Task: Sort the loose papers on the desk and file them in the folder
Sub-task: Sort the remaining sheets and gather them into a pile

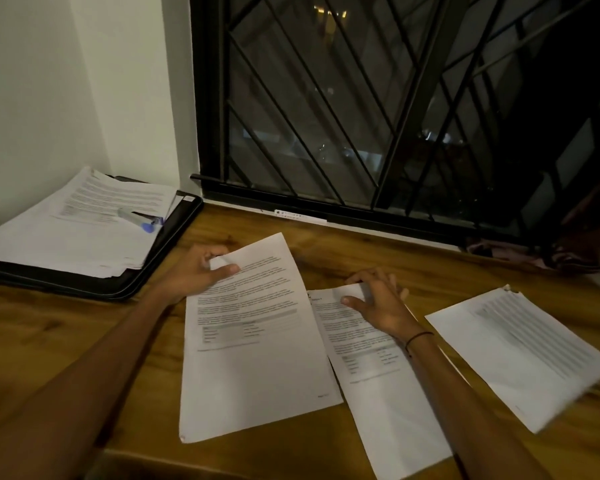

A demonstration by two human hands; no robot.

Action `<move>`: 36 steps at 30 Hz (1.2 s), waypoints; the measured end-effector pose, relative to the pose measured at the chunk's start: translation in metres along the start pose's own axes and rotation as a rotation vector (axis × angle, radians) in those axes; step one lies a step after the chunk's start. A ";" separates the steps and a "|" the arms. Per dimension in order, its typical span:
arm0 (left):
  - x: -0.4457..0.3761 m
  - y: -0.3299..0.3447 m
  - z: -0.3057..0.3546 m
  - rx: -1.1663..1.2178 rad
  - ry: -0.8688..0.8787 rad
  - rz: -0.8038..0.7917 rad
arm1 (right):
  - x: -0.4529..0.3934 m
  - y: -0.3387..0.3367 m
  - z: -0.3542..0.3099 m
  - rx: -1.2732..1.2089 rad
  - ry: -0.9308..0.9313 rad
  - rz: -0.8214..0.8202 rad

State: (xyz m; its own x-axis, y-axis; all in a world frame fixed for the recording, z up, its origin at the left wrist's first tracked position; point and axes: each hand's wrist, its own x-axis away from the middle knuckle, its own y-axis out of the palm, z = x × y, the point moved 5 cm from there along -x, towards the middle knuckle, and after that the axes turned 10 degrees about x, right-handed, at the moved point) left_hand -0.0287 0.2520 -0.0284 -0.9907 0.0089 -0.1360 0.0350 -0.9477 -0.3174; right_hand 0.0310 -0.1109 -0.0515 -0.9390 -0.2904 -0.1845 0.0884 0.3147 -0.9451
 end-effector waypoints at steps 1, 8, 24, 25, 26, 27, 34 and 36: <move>0.000 0.002 0.000 0.002 -0.002 -0.007 | -0.002 0.001 -0.001 -0.001 -0.003 0.007; -0.002 0.012 0.001 0.020 -0.007 -0.053 | -0.007 0.004 -0.009 -0.038 0.015 0.048; -0.048 0.088 0.024 0.540 -0.207 -0.152 | -0.007 -0.004 0.001 0.152 0.305 0.023; -0.050 0.090 0.022 0.553 -0.234 -0.130 | -0.009 -0.004 0.000 0.156 0.337 0.008; -0.053 0.093 0.022 0.523 -0.248 -0.123 | -0.011 -0.004 0.000 0.153 0.364 0.001; -0.056 0.097 0.023 0.444 -0.245 -0.131 | -0.013 -0.002 0.003 0.126 0.386 -0.004; -0.074 0.125 0.016 -0.073 -0.108 -0.028 | 0.004 -0.032 0.049 -0.660 0.528 0.255; -0.078 0.136 0.012 -0.153 -0.066 -0.024 | 0.010 -0.043 0.054 -0.707 0.534 0.227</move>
State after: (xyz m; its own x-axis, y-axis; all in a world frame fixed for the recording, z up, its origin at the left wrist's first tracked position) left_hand 0.0518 0.1187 -0.0497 -0.9978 0.0057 -0.0662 0.0254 -0.8878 -0.4595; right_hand 0.0357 -0.1765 -0.0270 -0.9686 0.2470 -0.0299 0.2303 0.8446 -0.4834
